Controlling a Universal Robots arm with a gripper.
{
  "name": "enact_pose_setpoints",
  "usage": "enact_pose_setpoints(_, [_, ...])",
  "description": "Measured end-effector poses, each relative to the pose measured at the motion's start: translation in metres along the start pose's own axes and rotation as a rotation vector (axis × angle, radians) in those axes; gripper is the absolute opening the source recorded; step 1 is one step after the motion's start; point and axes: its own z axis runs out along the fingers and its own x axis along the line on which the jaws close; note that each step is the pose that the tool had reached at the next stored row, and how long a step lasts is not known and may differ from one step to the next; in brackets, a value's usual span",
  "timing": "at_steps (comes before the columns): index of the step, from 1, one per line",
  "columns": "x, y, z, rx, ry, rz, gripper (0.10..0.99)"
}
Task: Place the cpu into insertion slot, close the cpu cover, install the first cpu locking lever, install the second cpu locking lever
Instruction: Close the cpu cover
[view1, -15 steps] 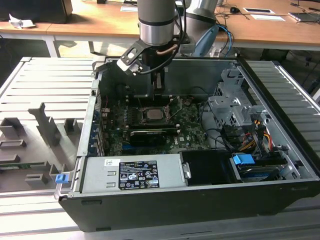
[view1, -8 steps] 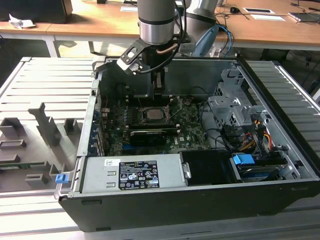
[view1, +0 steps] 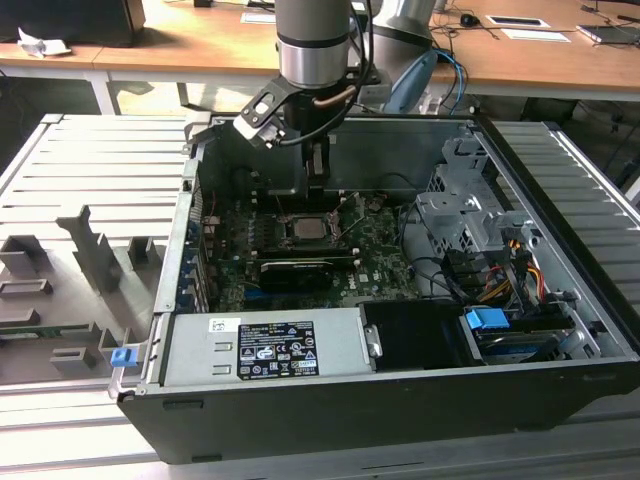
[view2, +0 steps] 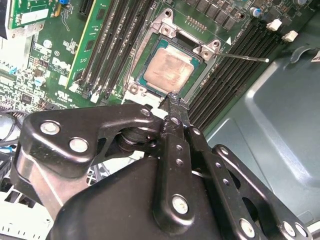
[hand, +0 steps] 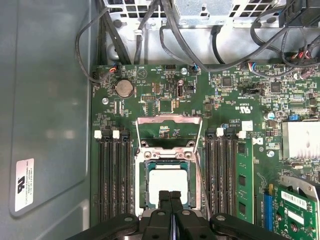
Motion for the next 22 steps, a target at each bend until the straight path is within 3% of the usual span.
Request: enact_pose_setpoints(22, [0.0001, 0.0003, -0.004, 0.0, 0.0, -0.001, 0.106])
